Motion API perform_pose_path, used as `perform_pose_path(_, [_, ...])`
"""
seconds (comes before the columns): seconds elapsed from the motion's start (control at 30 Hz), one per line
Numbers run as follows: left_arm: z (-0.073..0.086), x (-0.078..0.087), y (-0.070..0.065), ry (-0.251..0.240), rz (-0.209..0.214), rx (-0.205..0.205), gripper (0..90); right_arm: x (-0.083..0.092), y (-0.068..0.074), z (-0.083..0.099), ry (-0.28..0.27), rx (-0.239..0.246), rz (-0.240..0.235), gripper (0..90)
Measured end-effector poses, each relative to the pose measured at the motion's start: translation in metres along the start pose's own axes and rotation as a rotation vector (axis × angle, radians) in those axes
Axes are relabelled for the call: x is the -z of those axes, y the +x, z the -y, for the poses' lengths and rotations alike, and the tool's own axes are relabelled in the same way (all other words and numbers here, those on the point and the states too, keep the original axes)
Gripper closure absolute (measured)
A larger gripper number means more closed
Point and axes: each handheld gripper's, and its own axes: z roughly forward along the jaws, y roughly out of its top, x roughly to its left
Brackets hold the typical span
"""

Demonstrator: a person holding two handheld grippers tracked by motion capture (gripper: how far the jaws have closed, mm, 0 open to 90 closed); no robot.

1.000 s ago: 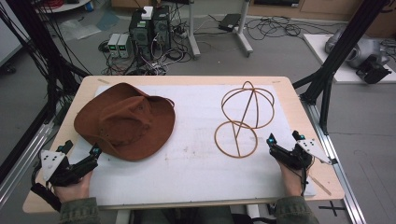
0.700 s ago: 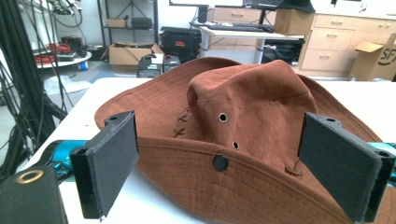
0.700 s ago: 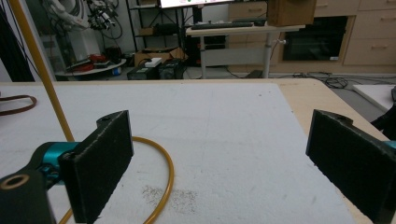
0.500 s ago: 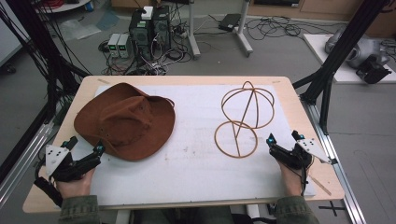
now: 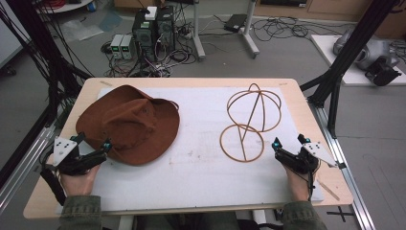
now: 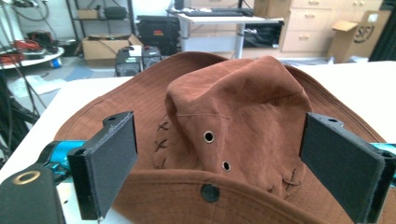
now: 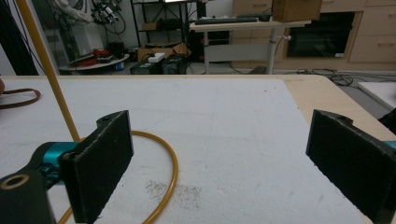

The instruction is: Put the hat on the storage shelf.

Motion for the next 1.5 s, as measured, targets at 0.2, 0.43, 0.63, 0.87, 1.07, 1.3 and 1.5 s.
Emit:
perform_pose_path(0.2, [0.004, -0.013, 0.001, 0.082, 0.03, 0.007, 11.6, -0.002, 0.001, 0.0, 0.005, 0.014, 0.002, 6.6])
perform_pose_path(0.43, [0.005, -0.02, 0.005, 0.089, 0.011, 0.035, 11.6, -0.003, 0.002, 0.0, 0.006, 0.026, -0.007, 6.6])
perform_pose_path(0.63, [0.006, -0.027, 0.007, 0.122, 0.01, 0.051, 11.7, -0.004, 0.003, 0.0, 0.009, 0.02, -0.013, 6.6])
perform_pose_path(0.87, [-0.013, -0.043, 0.006, 0.223, 0.034, 0.004, 11.8, -0.006, 0.004, 0.0, 0.007, 0.024, -0.022, 6.6])
perform_pose_path(1.07, [-0.015, -0.058, 0.006, 0.272, 0.051, 0.01, 11.9, -0.006, 0.004, 0.0, 0.008, 0.016, -0.026, 6.6])
perform_pose_path(1.3, [-0.012, -0.067, 0.002, 0.265, 0.052, 0.024, 15.6, -0.007, 0.004, 0.0, 0.008, 0.016, -0.029, 6.6])
perform_pose_path(1.5, [-0.012, -0.068, 0.003, 0.291, 0.052, 0.038, 21.8, -0.008, 0.005, 0.0, 0.011, 0.014, -0.033, 6.6])
